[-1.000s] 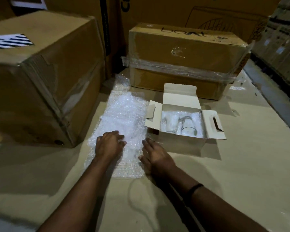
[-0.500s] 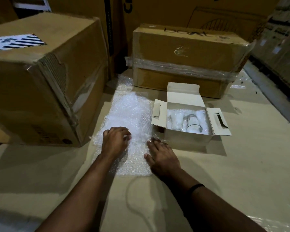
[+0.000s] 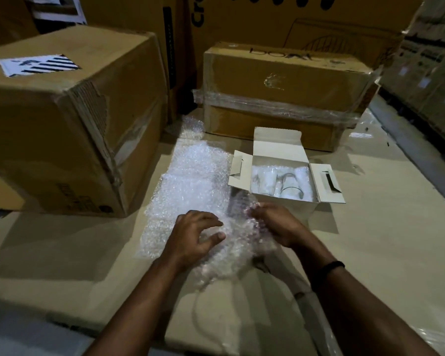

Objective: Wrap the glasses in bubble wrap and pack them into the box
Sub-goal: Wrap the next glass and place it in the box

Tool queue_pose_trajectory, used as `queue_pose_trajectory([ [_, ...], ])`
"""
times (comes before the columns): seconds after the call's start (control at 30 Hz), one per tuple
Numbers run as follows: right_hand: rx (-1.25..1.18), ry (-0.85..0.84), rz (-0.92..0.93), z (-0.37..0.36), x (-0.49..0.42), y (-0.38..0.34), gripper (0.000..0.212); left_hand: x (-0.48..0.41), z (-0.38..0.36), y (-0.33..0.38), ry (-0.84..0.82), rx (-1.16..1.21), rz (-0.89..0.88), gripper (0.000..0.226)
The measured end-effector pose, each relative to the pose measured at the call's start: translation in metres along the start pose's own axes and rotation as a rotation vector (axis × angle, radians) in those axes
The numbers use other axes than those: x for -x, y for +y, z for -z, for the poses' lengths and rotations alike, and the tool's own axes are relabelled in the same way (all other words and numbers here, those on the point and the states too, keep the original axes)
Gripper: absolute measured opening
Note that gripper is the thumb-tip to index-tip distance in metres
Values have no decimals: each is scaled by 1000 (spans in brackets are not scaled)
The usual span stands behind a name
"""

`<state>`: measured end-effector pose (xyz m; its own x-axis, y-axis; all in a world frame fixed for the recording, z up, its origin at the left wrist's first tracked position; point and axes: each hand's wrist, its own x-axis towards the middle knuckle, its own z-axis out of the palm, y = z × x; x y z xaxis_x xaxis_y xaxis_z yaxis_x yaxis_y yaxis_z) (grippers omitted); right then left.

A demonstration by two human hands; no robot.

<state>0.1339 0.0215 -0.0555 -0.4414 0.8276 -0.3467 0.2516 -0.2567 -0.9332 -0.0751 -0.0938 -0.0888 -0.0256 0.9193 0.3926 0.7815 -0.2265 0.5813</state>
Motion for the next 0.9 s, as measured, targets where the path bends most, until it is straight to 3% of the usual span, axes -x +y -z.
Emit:
queue_pose_trajectory([
  [0.13,266,60,-50,58,21,6,10,22,-16,20,-187,-113,-132,79],
  [0.23,340,102,-66,97,37,19,13,32,-40,43,-369,-215,-149,82],
  [0.3,434,122,-81,113,40,29,12,38,-51,55,-406,-251,-106,72],
  [0.37,469,118,-117,127,53,39,13,43,-60,71,-354,-239,-116,46],
  [0.47,501,81,-132,143,77,51,45,51,-70,87,-215,-122,-132,18],
  [0.5,510,47,-109,147,87,52,55,54,-71,94,-180,-20,-77,21],
  [0.57,516,-50,-43,154,105,57,66,61,-68,113,-152,324,222,19],
  [0.63,460,-81,-7,156,117,61,57,62,-66,127,-91,628,511,26],
  [0.77,159,-165,-91,154,133,69,41,50,-57,140,114,777,737,35],
  [0.9,59,-145,-67,141,136,67,33,37,-44,134,148,705,861,33],
])
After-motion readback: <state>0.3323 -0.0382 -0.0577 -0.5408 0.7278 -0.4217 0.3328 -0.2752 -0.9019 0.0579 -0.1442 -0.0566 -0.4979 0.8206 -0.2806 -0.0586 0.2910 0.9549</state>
